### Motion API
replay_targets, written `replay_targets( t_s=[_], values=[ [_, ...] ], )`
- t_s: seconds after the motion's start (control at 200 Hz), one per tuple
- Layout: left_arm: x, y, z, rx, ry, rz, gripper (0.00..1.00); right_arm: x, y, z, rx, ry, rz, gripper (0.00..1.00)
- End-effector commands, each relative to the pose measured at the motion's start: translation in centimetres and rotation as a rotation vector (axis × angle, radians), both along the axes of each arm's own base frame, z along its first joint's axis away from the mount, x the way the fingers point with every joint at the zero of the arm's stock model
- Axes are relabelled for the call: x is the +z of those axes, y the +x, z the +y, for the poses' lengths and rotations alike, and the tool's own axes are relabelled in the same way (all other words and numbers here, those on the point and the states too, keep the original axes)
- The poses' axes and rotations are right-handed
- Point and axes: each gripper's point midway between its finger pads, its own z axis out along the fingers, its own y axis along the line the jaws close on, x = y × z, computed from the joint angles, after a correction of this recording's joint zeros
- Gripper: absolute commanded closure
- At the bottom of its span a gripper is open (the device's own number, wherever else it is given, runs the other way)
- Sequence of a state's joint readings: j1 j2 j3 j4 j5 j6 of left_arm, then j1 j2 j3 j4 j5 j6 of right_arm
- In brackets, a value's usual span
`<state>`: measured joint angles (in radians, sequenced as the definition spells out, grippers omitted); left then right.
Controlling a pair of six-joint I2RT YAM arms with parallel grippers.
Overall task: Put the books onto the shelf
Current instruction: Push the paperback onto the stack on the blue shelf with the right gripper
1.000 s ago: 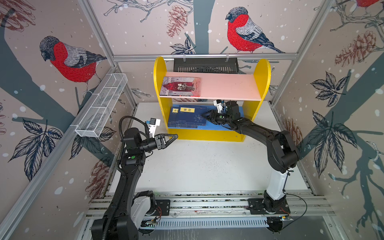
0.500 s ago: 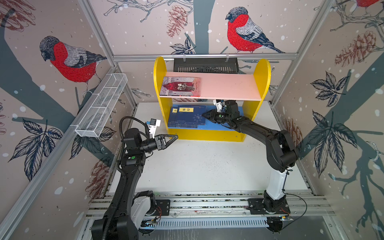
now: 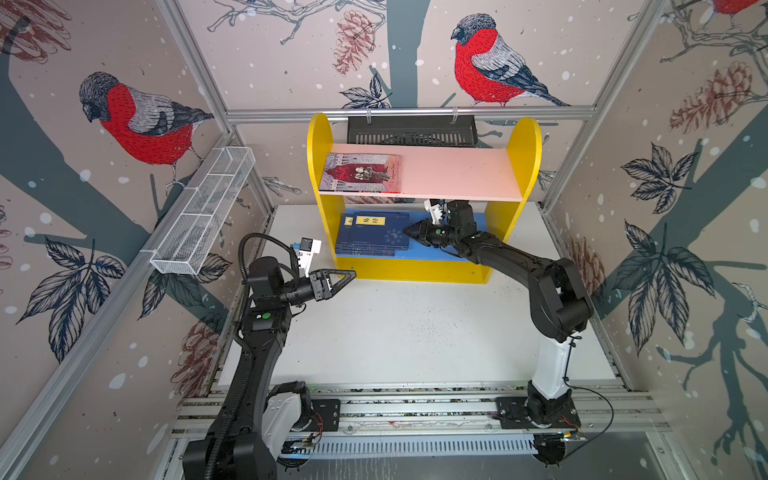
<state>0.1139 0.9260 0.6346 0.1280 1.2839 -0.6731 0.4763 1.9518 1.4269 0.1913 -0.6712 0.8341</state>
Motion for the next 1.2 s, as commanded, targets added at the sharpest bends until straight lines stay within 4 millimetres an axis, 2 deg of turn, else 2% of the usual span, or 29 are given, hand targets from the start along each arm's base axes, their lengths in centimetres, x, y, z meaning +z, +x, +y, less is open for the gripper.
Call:
replay_targets(
  t_s=[0.0,0.455,1.196],
  values=[
    [0.6,-0.5,-0.1,-0.029,-0.002,-0.034,0.22,0.5,0.1,0.3,0.000,0.009,-0.027,0.78],
    [1.9,-0.2,0.0,-0.013,0.007,-0.054,0.23,0.7,0.0,0.6,-0.003,0.010,-0.028,0.79],
    [2.1,-0.4,0.0,-0.017,0.004,-0.050,0.23,1.0,0.6,1.2,-0.035,0.034,-0.013,0.88]
  ],
)
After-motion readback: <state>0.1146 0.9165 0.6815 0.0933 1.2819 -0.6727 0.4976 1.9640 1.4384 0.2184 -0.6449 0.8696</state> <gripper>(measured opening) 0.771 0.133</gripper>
